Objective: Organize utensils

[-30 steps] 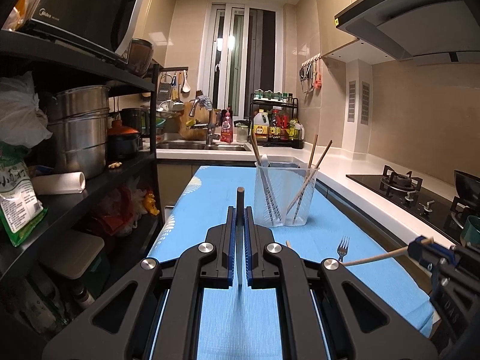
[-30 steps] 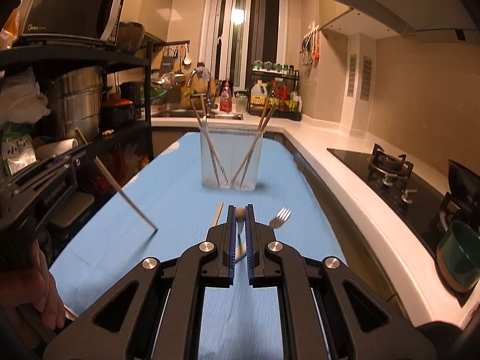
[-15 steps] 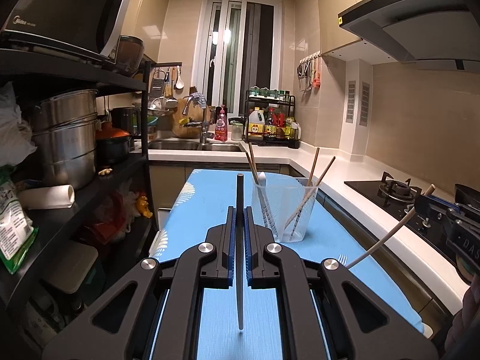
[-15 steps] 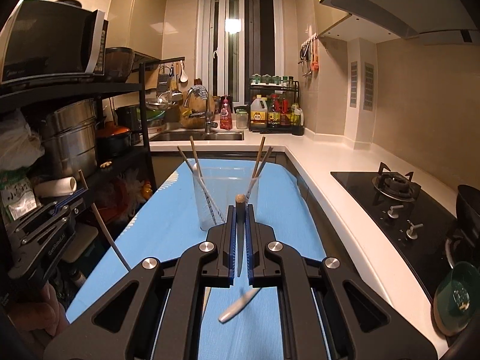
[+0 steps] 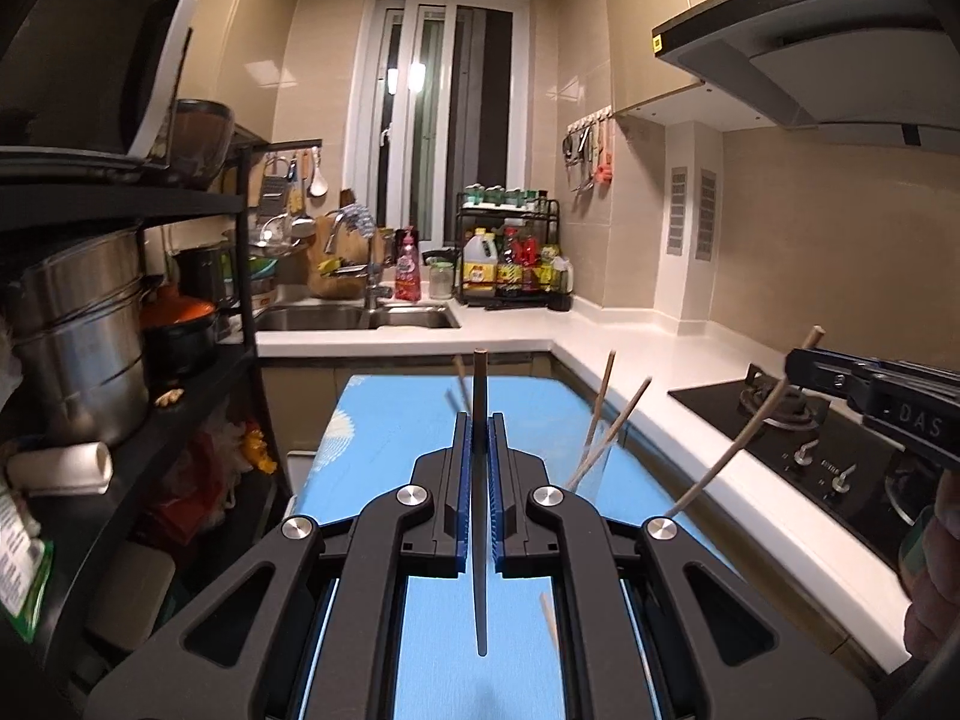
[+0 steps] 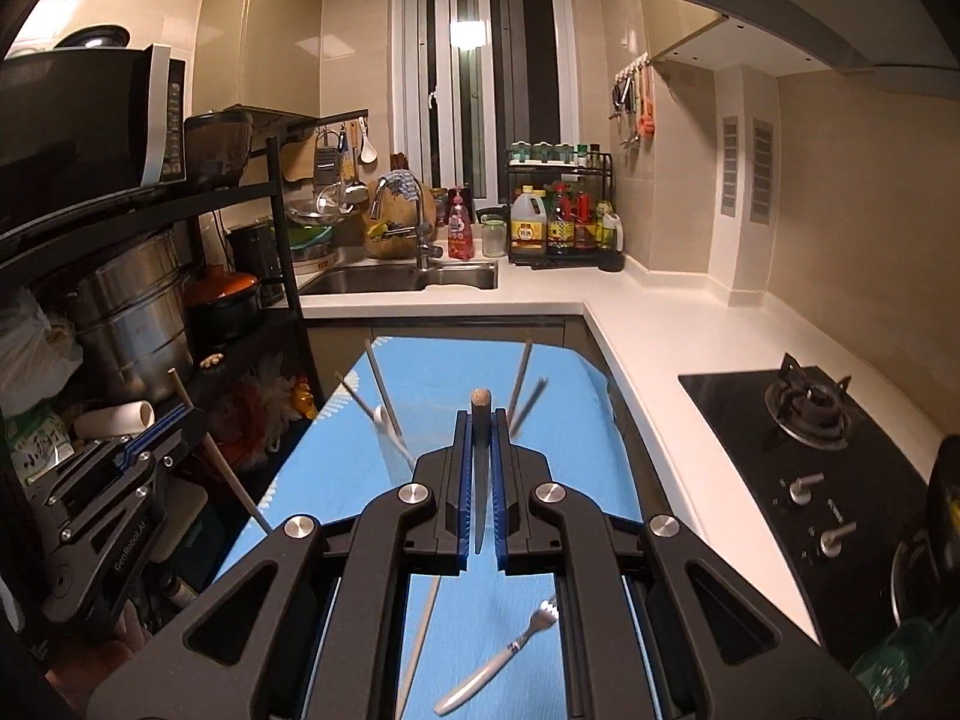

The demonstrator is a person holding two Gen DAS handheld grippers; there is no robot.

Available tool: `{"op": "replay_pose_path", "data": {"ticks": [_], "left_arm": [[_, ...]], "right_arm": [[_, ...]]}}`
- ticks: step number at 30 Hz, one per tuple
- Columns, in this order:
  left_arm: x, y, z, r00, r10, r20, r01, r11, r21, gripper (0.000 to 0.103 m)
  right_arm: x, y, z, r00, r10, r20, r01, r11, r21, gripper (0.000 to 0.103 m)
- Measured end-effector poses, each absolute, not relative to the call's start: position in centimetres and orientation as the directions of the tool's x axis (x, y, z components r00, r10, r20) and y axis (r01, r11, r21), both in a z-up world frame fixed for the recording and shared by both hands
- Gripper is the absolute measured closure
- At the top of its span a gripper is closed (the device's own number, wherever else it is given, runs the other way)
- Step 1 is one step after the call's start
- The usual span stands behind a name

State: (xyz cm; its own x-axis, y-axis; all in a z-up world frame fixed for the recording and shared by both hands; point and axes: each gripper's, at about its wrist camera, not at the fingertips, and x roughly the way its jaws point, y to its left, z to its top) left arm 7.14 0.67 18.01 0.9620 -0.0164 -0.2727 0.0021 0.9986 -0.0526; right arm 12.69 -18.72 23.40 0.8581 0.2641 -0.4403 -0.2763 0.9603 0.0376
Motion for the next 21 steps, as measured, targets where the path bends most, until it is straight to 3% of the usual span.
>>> {"op": "replay_pose_path", "data": {"ticks": [12,16,21], "left_arm": [[16.4,-1.7,26.0,0.972,-0.107,-0.209,0.098,0.994,-0.052,0.098],[19.4,-2.1,25.6,0.974,-0.09,-0.206,0.082,0.995,-0.048,0.098],[23.3,-2.3,22.8,0.955,-0.078,-0.285,0.069,0.997,-0.042,0.098]], "right_arm": [[21.0,-16.3,28.7,0.854,0.269,-0.446,-0.3,0.954,0.002,0.097],[23.8,-15.3,27.1,0.837,0.261,-0.481,-0.297,0.955,0.002,0.097],[26.3,-14.7,23.4,0.811,0.245,-0.532,-0.287,0.958,0.004,0.097]]}}
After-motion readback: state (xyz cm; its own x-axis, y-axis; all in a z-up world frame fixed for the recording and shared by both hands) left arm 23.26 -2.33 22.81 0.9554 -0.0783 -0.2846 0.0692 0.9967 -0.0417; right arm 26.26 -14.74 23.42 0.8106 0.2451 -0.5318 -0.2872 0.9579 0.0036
